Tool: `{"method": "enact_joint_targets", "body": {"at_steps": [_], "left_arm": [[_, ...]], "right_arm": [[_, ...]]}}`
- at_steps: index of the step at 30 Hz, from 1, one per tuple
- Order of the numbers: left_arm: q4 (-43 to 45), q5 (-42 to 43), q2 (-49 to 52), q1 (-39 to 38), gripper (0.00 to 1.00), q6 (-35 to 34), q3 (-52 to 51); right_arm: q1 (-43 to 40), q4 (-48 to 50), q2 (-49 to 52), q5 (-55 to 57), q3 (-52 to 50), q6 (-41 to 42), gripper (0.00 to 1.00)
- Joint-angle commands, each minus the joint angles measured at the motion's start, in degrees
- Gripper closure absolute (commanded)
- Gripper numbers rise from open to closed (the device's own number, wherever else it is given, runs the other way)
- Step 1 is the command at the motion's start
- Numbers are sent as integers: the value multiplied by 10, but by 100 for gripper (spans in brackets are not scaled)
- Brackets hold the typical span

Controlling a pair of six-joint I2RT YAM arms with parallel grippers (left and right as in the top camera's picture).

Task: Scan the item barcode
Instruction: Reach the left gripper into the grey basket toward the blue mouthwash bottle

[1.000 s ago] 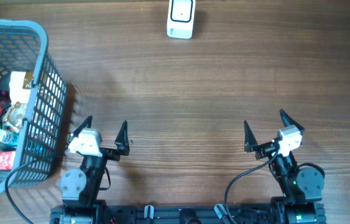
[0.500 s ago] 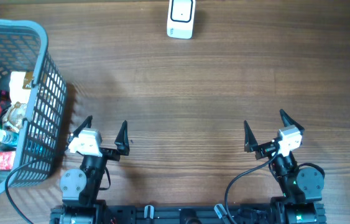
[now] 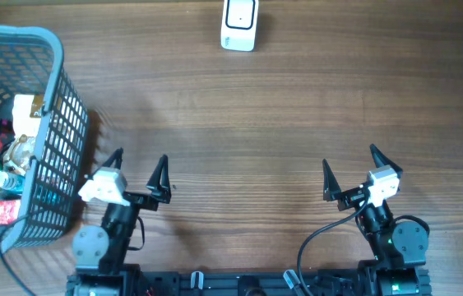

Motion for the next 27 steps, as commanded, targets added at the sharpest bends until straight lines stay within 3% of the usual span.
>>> {"method": "enact_joint_targets", "body": {"at_steps": [1,5,7,10,12,16,18,19,22,24,27], "left_arm": [[2,19,95,3,0,-14,141],[-78,0,295,5,0,-15,362],[-226,-61,436,27,0,-15,566],[-435,-66,635,80,0,-4,894],[-496,-66,707,94,0,25,1015],[-569,-156,749,119,0,21,1054],[-562,-187,739,144,0,-15,1055],[-555,-209,736,189,0,-66,1056],[-588,-174,738,326,0,-155,1066],[-656,-151,750,399,0,-214,1066],[-737,-138,789,452,0,-218,1066]], "right_arm": [[3,1,0,10,-1,6,0],[3,1,0,10,-1,6,0],[3,1,0,10,-1,6,0],[3,1,0,10,-1,6,0],[3,1,0,10,-1,6,0],[3,1,0,10,-1,6,0],[3,1,0,10,-1,6,0],[3,1,0,10,-1,6,0],[3,1,0,10,-1,6,0],[3,1,0,10,-1,6,0],[3,1,0,10,-1,6,0]]}}
